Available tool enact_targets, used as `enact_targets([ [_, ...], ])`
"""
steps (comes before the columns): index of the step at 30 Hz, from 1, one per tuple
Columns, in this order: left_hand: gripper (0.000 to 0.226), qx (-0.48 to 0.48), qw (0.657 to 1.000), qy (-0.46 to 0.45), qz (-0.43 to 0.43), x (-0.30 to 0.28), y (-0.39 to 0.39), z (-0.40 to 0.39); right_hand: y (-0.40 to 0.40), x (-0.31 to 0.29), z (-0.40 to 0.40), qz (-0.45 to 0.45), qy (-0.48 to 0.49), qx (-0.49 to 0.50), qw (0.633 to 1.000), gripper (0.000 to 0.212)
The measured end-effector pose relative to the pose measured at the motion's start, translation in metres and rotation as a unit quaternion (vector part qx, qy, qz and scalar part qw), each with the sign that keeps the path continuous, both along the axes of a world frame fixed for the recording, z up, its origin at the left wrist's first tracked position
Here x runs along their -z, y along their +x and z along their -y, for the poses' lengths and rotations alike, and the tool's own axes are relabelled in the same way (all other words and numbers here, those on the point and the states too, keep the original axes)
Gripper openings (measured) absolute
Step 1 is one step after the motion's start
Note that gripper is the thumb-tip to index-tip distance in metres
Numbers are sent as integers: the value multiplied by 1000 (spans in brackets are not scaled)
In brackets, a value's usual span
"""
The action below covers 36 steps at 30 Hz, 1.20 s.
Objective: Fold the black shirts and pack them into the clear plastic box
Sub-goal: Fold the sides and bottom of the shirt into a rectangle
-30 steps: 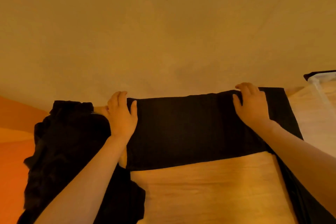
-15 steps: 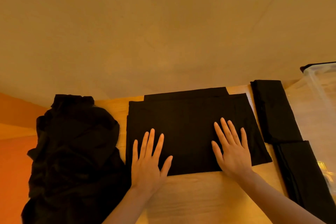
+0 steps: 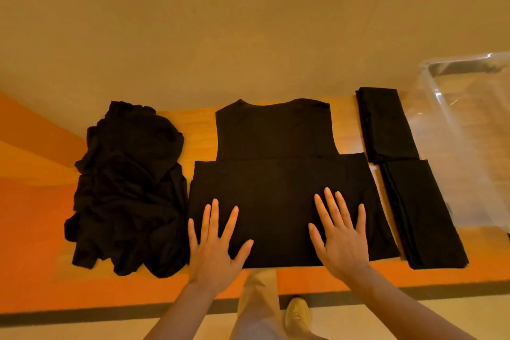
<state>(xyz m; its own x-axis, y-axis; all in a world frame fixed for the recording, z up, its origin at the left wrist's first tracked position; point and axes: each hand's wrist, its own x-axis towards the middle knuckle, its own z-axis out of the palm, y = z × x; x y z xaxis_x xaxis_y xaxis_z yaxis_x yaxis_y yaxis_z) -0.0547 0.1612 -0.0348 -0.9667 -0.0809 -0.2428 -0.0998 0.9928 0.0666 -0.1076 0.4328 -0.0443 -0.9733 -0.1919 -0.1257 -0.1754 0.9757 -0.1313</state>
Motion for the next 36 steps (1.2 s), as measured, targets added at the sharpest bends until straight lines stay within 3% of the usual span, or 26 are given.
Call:
enact_targets([
  [9, 74, -14, 999, 12, -42, -4, 27, -10, 6, -12, -16, -13, -14, -21, 1000, 61],
  [22, 69, 12, 995, 43, -92, -5, -133, 11, -130, -16, 4, 2, -49, -80, 996, 66],
  [27, 60, 21, 992, 69, -102, -2, -206, 6, -199, -15, 37, 13, -85, -31, 996, 63],
  [31, 59, 18, 996, 57, -70, 9, -236, 19, -234, -4, 30, 35, -45, 16, 998, 67],
  [36, 73, 26, 996, 42, -70, 16, -241, 33, -248, 0, 16, 34, -11, -2, 999, 78],
])
